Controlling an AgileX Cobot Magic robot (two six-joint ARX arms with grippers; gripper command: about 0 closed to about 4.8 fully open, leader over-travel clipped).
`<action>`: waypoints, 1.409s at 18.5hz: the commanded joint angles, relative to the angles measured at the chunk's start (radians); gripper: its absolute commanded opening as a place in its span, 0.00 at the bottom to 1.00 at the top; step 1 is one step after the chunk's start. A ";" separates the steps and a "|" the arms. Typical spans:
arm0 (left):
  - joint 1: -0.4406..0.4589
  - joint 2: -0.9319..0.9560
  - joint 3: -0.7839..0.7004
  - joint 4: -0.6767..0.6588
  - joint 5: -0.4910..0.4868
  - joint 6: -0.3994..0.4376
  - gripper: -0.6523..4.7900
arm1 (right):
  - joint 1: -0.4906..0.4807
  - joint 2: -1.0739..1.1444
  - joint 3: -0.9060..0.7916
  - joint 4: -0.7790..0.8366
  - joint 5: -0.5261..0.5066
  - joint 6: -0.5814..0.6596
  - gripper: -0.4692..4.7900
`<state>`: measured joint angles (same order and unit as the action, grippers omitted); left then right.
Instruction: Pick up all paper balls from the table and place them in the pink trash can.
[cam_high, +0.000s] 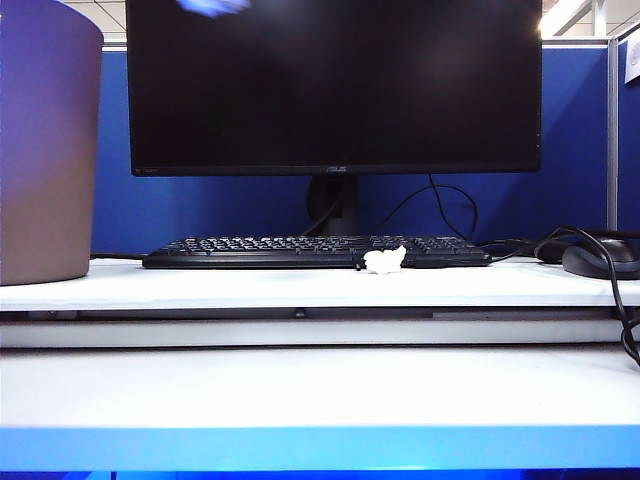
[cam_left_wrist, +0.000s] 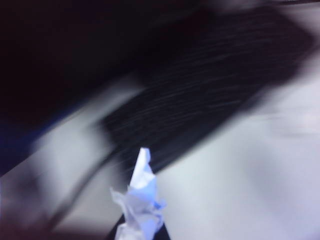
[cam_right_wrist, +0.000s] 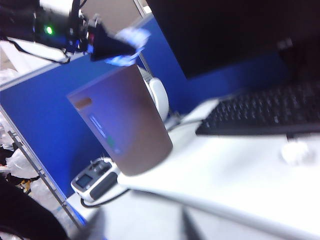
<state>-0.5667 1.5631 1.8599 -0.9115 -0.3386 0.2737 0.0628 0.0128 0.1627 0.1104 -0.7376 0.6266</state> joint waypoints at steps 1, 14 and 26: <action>0.112 -0.078 0.002 -0.074 -0.020 -0.031 0.11 | 0.002 0.000 0.003 0.071 -0.035 0.002 0.15; 0.415 -0.151 0.000 -0.116 -0.013 -0.054 0.25 | 0.002 0.000 0.003 0.101 -0.128 0.003 0.08; 0.415 -0.115 0.000 -0.074 0.000 -0.034 0.81 | 0.014 0.000 0.003 0.113 -0.145 0.014 0.08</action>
<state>-0.1516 1.4467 1.8587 -1.0069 -0.3222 0.2390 0.0753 0.0116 0.1627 0.2058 -0.8791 0.6365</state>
